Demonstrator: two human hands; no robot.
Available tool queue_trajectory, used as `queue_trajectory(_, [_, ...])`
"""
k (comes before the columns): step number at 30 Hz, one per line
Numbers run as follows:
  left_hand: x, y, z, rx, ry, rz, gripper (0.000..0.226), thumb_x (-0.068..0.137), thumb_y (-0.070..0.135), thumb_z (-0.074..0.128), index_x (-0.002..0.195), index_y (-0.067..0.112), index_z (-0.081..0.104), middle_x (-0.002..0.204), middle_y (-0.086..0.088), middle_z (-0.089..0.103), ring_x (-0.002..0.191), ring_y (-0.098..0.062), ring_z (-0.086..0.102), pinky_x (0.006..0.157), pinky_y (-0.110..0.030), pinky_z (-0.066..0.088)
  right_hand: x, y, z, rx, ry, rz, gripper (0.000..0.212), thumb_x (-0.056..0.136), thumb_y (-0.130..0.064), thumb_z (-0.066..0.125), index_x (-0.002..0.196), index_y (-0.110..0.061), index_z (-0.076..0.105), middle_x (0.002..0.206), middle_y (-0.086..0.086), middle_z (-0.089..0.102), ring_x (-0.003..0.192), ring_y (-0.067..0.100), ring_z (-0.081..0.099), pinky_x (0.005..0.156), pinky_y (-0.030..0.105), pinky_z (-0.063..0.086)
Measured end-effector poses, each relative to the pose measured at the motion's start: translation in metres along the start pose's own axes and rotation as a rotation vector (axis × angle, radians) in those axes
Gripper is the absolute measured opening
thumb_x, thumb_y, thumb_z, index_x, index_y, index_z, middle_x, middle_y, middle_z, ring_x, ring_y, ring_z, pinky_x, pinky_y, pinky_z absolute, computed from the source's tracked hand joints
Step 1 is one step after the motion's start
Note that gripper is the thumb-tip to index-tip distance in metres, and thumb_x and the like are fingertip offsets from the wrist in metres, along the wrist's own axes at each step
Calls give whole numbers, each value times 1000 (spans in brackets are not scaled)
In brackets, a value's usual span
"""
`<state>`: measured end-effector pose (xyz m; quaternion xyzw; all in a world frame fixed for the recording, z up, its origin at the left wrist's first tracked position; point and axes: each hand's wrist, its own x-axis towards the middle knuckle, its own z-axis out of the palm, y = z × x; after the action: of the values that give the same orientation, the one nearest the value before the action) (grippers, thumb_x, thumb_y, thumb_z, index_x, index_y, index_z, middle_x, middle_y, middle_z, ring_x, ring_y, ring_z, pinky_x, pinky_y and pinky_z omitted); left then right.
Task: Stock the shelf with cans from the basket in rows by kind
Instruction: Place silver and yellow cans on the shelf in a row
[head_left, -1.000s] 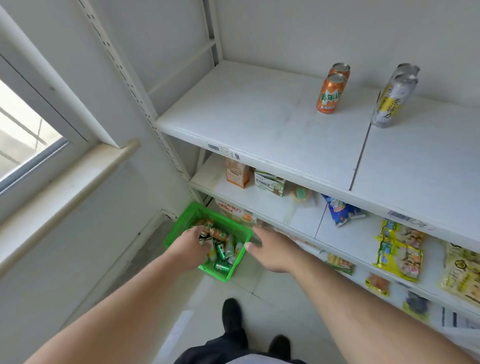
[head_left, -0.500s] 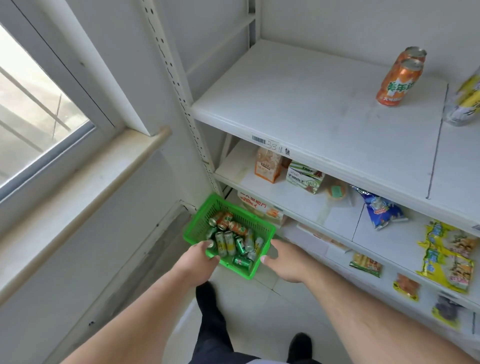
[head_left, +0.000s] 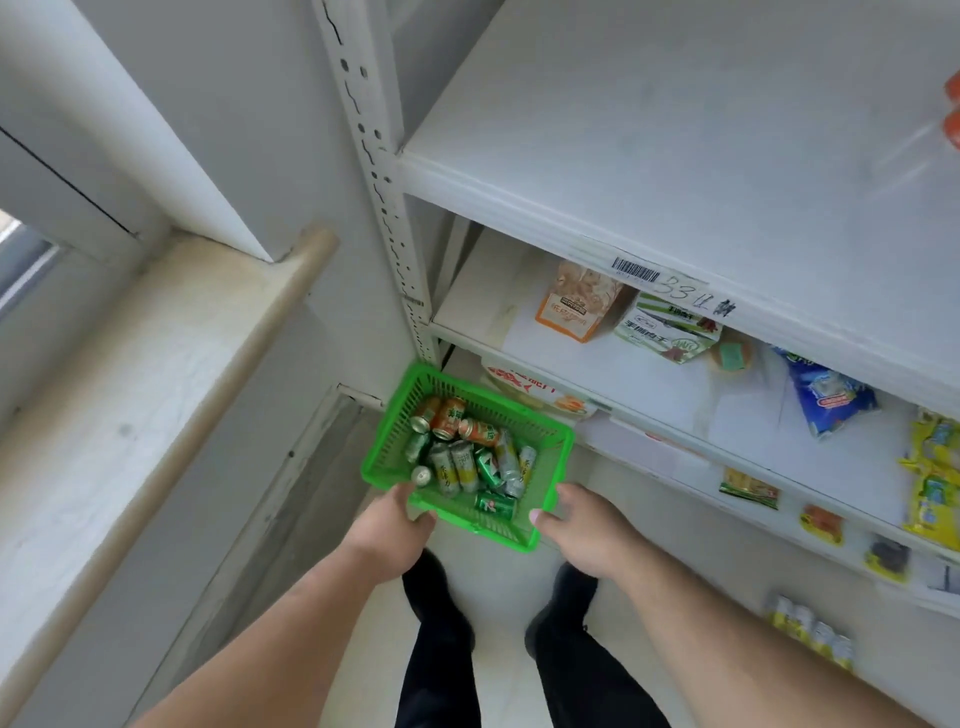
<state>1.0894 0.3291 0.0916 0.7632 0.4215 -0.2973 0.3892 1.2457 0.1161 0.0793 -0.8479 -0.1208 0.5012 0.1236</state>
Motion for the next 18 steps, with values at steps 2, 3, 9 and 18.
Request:
queue_trajectory(2, [21, -3, 6, -20, -13, -9, 67, 98, 43, 52, 156, 20, 28, 155, -7, 42, 139, -26, 44, 106, -30, 38, 24, 4, 6, -3, -10, 30, 82, 95, -61, 56, 159, -15, 34, 158, 4, 47, 142, 24, 47, 110, 34, 39])
queue_trajectory(3, [31, -5, 10, -30, -24, -26, 68, 98, 42, 52, 157, 21, 27, 157, -6, 39, 141, -25, 42, 107, -30, 37, 36, 6, 10, 5, -23, 34, 83, 91, -66, 55, 155, -16, 40, 145, 2, 56, 129, 22, 55, 101, 33, 41])
queue_trajectory(9, [92, -14, 41, -99, -49, -75, 61, 99, 35, 54, 154, 19, 33, 155, -4, 41, 140, -25, 43, 105, -27, 36, 114, 31, 39, 37, -76, 67, 84, 84, -70, 58, 145, -13, 49, 135, -1, 60, 124, 21, 58, 100, 34, 45])
queue_trajectory(18, [205, -20, 89, -117, -74, -101, 67, 98, 41, 54, 156, 18, 29, 150, -12, 47, 132, -28, 52, 102, -29, 43, 226, 45, 70, 71, -74, 80, 79, 98, -50, 61, 160, -10, 32, 160, 11, 45, 141, 26, 51, 107, 31, 42])
